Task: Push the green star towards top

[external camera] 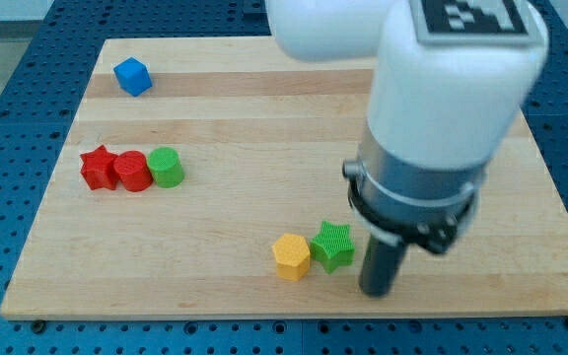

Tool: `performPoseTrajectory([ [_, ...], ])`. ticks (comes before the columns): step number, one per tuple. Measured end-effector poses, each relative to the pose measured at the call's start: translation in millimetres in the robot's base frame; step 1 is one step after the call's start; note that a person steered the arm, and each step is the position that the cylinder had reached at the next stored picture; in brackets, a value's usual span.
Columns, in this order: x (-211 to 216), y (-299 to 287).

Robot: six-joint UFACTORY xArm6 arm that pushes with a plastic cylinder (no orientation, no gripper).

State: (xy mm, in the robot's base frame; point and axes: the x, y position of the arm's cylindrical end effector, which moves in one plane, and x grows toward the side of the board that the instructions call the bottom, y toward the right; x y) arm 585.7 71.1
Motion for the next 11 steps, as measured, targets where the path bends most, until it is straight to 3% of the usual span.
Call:
performPoseTrajectory([
  [1, -74, -32],
  [2, -107, -57],
  [3, -107, -55],
  [4, -76, 0],
  [5, 9, 38],
  [6, 33, 34],
  [9, 12, -21],
  [11, -39, -75],
])
